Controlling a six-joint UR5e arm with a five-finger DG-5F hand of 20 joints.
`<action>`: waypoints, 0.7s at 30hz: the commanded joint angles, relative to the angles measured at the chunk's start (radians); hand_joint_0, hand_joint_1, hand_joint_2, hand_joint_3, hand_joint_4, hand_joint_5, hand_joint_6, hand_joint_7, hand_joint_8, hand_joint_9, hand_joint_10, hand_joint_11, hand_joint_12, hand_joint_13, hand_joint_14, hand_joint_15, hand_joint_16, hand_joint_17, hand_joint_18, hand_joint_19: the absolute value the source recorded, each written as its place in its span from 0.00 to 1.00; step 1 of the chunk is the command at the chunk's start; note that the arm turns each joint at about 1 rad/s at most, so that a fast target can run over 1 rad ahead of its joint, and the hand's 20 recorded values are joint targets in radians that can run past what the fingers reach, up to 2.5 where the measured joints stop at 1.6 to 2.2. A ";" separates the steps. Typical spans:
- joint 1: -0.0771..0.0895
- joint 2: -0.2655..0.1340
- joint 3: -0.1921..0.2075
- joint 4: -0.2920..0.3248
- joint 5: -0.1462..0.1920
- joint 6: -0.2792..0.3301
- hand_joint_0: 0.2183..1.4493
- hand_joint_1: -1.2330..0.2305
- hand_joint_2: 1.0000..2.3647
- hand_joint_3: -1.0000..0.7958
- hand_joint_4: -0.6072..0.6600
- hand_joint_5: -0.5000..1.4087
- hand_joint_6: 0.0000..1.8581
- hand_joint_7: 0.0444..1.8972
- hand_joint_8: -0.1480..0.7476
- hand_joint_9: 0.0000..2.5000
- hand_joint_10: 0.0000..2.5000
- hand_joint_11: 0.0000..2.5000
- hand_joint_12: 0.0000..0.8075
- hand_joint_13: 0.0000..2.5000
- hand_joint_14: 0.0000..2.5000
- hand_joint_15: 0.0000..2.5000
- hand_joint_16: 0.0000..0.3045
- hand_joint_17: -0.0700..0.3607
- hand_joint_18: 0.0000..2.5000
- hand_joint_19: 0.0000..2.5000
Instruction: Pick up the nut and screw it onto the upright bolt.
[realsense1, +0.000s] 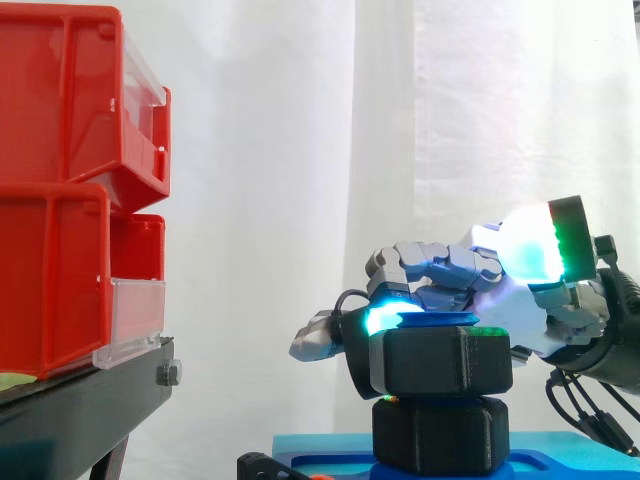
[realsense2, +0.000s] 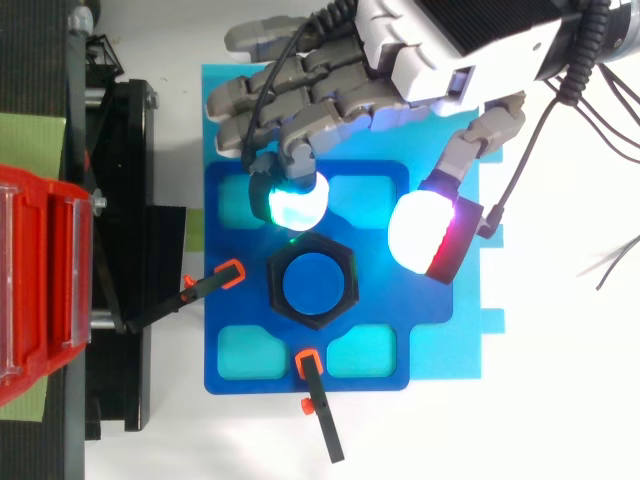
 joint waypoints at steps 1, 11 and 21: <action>-0.004 0.000 0.000 -0.006 -0.005 0.000 0.23 0.72 0.00 0.28 0.63 0.23 0.28 0.70 0.46 0.20 0.00 0.00 0.38 0.15 0.00 0.00 0.15 0.40 0.05 0.00; -0.007 0.000 0.000 0.001 -0.005 0.000 0.23 0.71 0.00 0.28 0.61 0.21 0.27 0.64 0.45 0.22 0.00 0.00 0.38 0.16 0.00 0.00 0.14 0.39 0.08 0.00; -0.015 0.000 0.028 -0.002 -0.026 0.007 0.22 0.70 0.00 0.28 0.60 0.16 0.27 0.43 0.42 0.15 0.00 0.00 0.40 0.12 0.00 0.00 0.16 0.42 0.05 0.00</action>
